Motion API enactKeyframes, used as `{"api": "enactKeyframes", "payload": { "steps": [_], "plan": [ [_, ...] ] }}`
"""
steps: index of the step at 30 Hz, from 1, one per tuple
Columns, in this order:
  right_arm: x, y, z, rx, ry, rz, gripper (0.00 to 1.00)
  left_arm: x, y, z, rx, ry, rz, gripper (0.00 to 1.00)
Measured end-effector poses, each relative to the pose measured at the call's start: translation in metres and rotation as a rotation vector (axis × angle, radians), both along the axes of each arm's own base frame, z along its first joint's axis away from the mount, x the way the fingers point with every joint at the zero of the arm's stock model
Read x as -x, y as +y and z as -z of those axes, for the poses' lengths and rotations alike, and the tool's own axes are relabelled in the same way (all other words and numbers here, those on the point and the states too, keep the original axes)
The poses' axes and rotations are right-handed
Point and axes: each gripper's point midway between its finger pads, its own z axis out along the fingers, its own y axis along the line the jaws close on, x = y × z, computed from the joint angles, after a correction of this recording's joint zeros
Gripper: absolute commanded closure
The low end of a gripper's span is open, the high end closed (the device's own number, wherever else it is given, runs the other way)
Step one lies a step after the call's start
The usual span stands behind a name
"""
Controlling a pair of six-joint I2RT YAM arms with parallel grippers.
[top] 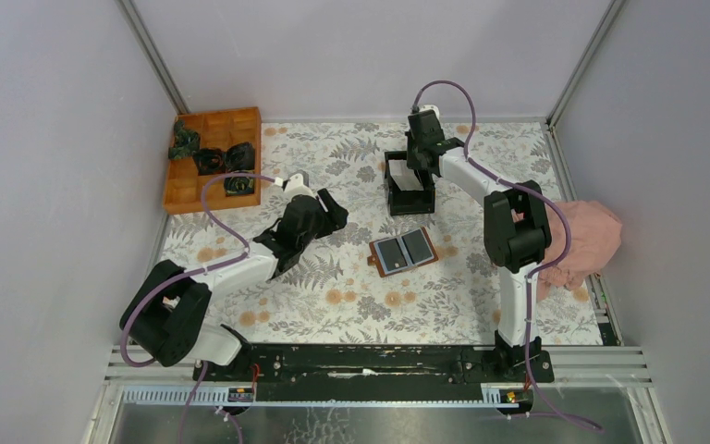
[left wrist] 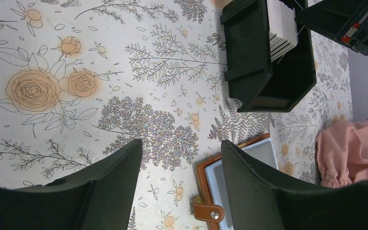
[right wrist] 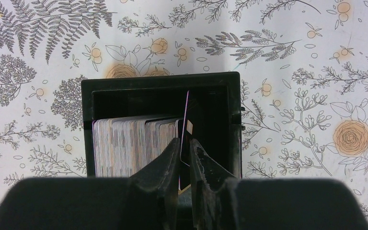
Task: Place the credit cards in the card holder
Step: Pick up the credit card from the storage box.
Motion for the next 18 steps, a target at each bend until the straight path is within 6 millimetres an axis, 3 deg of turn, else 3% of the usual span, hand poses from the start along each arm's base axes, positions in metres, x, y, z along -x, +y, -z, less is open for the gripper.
{"api": "enactKeyframes", "payload": {
  "steps": [18],
  "plan": [
    [-0.0026, -0.0029, -0.0018, 0.014, -0.014, 0.009, 0.83, -0.0008, 0.0014, 0.0036, -0.005, 0.008, -0.004, 0.32]
  ]
}}
